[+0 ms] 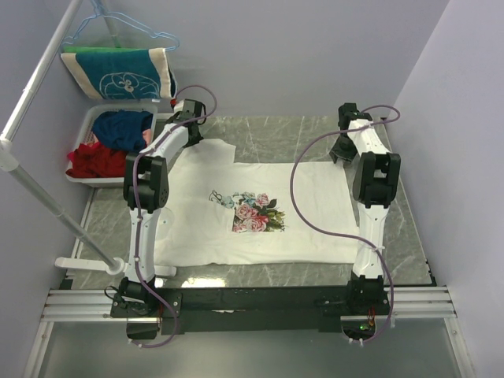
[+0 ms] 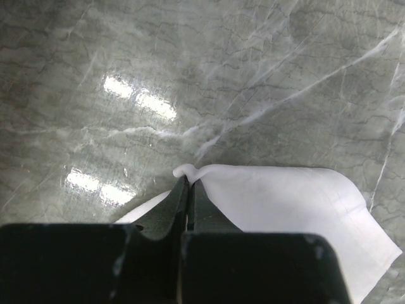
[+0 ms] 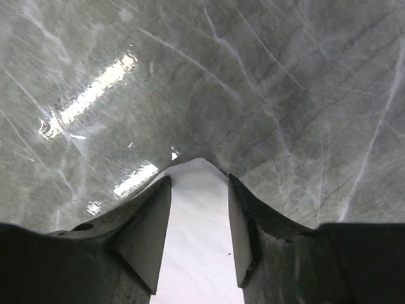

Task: Fold and stack the t-shirts
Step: Fold the tshirt

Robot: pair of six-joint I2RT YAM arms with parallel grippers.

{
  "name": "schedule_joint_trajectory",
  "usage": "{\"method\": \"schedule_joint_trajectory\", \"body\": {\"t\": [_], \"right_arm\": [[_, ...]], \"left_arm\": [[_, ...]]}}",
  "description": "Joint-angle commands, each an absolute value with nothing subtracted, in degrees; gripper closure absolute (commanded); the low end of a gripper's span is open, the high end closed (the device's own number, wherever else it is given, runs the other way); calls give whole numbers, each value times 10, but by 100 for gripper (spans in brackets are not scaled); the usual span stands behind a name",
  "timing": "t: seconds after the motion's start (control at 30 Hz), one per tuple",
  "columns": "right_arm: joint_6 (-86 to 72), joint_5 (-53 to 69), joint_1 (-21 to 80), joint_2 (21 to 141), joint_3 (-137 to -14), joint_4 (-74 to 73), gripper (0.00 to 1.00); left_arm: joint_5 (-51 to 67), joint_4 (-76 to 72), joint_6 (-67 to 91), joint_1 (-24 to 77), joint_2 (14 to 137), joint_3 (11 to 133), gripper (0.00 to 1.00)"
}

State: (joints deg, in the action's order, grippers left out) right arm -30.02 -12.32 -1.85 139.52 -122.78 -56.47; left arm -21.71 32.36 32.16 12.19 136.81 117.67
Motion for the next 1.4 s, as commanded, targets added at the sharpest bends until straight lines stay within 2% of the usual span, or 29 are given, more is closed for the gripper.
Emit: {"method": "schedule_joint_trajectory", "body": {"t": [0.0, 0.07, 0.1, 0.17, 0.2, 0.23, 0.67, 1.17, 1.37], "right_arm": [[-295, -101, -23, 1419, -1243, -579, 57], [-294, -88, -23, 1419, -1232, -573, 64], [-296, -88, -23, 1418, -1230, -574, 75], [-293, -84, -24, 1416, -1228, -570, 88], [-294, -84, -24, 1415, -1229, -571, 97], [-294, -88, -24, 1413, -1227, -571, 100], [-296, -145, -26, 1318, -1165, -517, 100], [-301, -139, -40, 1339, -1223, -533, 100], [-301, -122, -40, 1300, -1207, -522, 100]], "left_arm": [[-210, 312, 311, 118, 1368, 1187, 99], [-209, 312, 310, 118, 1366, 1186, 99], [-209, 313, 309, 118, 1365, 1186, 99], [-208, 312, 308, 118, 1363, 1186, 99], [-207, 312, 308, 117, 1362, 1185, 99], [-207, 312, 307, 117, 1361, 1185, 99], [-205, 302, 299, 113, 1317, 1204, 99], [-211, 322, 284, 110, 1323, 1292, 99], [-216, 306, 284, 110, 1280, 1211, 99]]}}
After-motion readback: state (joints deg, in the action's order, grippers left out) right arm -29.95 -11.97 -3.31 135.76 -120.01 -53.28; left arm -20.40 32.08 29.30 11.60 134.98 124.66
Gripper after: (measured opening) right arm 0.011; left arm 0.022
